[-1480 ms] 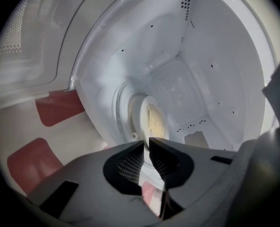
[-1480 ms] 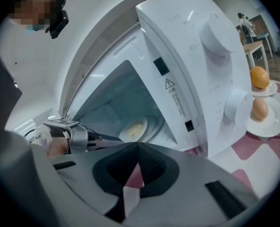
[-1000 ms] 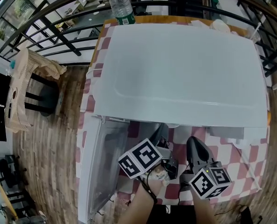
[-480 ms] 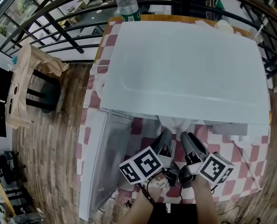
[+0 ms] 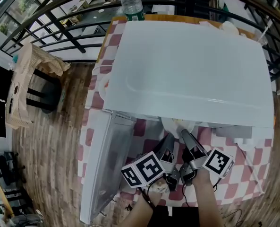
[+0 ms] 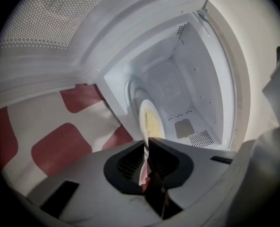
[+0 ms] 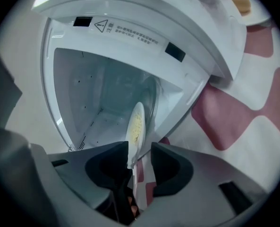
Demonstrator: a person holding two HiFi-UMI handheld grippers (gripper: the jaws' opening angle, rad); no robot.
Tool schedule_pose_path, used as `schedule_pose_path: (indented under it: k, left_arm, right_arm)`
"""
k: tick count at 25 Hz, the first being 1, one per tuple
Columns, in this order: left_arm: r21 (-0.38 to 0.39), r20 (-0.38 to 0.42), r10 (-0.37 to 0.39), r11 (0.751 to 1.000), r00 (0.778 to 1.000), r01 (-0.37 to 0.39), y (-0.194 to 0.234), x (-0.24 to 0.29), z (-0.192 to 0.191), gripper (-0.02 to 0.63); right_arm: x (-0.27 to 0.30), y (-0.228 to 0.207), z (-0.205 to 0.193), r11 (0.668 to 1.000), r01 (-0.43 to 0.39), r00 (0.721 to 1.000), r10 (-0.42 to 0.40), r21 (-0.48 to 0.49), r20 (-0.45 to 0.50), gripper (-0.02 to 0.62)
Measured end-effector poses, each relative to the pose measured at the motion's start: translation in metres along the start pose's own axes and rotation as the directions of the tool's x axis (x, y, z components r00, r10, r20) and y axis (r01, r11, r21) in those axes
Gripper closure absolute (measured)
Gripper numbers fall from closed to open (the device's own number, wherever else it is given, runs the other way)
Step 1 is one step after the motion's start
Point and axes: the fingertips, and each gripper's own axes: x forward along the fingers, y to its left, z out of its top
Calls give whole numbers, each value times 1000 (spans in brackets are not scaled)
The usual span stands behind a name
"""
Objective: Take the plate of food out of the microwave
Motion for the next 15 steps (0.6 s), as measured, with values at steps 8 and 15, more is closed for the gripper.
schedule_pose_path:
  k: [8,15]
  left_arm:
    - [28,-6,-3,1000,1000,3,0,0,0,552]
    - [33,-17,-5,999,1000,6,1,-1,-1,552]
  right_arm:
    - [5,-2,-5,998,3,1000,-2,67,-11,448]
    - [1,-17,-1,995,88,996,-87,47,-21,457]
